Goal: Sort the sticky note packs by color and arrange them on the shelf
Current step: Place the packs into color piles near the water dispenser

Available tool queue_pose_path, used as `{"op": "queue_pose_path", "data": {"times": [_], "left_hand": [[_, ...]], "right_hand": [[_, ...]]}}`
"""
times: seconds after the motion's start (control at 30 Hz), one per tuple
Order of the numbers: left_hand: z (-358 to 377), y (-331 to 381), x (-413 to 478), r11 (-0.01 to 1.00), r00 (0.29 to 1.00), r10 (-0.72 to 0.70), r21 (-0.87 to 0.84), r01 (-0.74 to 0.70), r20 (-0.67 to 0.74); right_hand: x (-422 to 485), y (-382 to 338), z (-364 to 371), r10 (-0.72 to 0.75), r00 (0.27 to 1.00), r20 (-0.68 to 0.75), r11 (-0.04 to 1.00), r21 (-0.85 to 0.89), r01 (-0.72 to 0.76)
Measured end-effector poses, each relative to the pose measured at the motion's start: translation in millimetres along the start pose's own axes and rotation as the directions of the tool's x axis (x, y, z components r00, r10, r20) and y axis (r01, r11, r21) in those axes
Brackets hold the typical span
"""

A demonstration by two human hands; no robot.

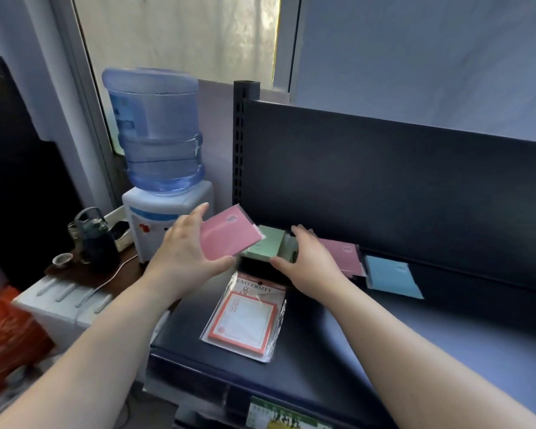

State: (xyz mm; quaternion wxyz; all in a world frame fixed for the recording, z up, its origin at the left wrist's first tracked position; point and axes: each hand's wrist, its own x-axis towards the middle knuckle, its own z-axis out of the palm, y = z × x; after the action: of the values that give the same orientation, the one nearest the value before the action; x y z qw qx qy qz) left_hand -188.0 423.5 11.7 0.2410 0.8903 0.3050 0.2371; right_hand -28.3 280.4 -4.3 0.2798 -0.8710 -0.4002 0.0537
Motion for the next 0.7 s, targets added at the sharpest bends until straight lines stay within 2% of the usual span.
{"op": "queue_pose_path", "data": {"times": [0.17,0.27,0.4,0.5,0.7], "left_hand": [[26,40,17,0.988,0.978,0.155,-0.013,-0.155,0.137],[47,72,27,0.961,0.941,0.262,0.026,-0.274,0.215],[73,108,43,0.915,0.873,0.338,0.096,-0.393,0.352],[91,125,53,0.884,0.833,0.346,0.148,-0.444,0.432],[106,141,62,0.822,0.733,0.248,0.263,-0.506,0.634]], "right_hand": [[-22,29,-35,0.072,0.995,-0.063,0.997,-0.013,-0.072],[-37,52,-55,0.147,0.982,-0.115,0.989,-0.009,-0.149],[-60,74,-77,0.228,0.957,-0.177,0.974,0.026,-0.227],[-78,87,-87,0.251,0.95,-0.184,0.967,0.014,-0.253],[-111,103,-102,0.27,0.936,-0.227,0.956,-0.051,-0.288]]}}
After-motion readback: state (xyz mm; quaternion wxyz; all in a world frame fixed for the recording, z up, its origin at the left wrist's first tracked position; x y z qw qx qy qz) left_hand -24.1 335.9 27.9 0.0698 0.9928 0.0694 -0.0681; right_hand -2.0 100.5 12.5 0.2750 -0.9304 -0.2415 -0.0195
